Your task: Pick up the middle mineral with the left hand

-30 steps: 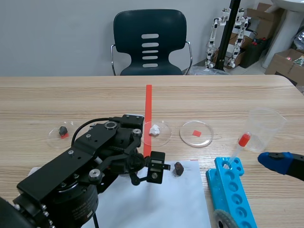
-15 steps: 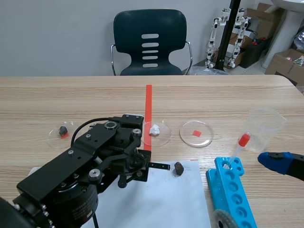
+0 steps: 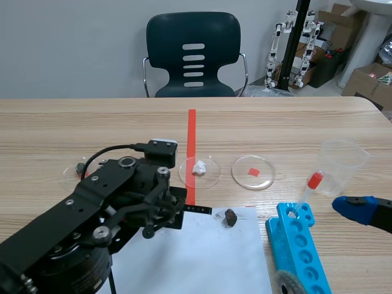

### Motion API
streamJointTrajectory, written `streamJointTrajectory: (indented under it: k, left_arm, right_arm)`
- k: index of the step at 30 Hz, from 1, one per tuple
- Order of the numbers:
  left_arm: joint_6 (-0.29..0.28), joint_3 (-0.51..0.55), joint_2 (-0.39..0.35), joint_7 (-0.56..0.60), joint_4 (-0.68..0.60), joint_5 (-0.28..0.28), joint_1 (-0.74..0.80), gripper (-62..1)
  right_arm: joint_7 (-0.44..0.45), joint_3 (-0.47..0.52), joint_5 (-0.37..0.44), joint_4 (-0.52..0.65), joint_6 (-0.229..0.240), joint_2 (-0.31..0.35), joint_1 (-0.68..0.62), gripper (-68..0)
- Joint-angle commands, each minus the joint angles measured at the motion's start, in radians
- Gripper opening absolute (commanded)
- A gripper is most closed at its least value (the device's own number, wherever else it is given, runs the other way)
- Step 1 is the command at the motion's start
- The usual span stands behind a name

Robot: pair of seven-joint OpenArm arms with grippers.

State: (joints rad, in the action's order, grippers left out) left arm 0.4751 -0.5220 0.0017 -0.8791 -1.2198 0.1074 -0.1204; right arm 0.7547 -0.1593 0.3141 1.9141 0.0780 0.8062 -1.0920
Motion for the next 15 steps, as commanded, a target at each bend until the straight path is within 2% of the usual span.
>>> streamJointTrajectory:
  k: [1,9,15]
  left_arm:
    - [0.002,0.008,-0.019,0.024,-0.081,-0.002,0.027,-49.6]
    - [0.002,0.008,-0.136,0.161,-0.367,-0.003,0.193,-49.6]
    - [0.001,0.015,-0.236,0.323,-0.515,-0.003,0.325,-49.6]
  right_arm:
    - [0.016,0.003,0.004,0.021,0.000,0.000,0.009,-8.4]
    - [0.016,0.003,0.004,0.021,0.000,0.000,0.009,-8.4]
    - [0.016,0.003,0.004,0.021,0.000,0.000,0.009,-8.4]
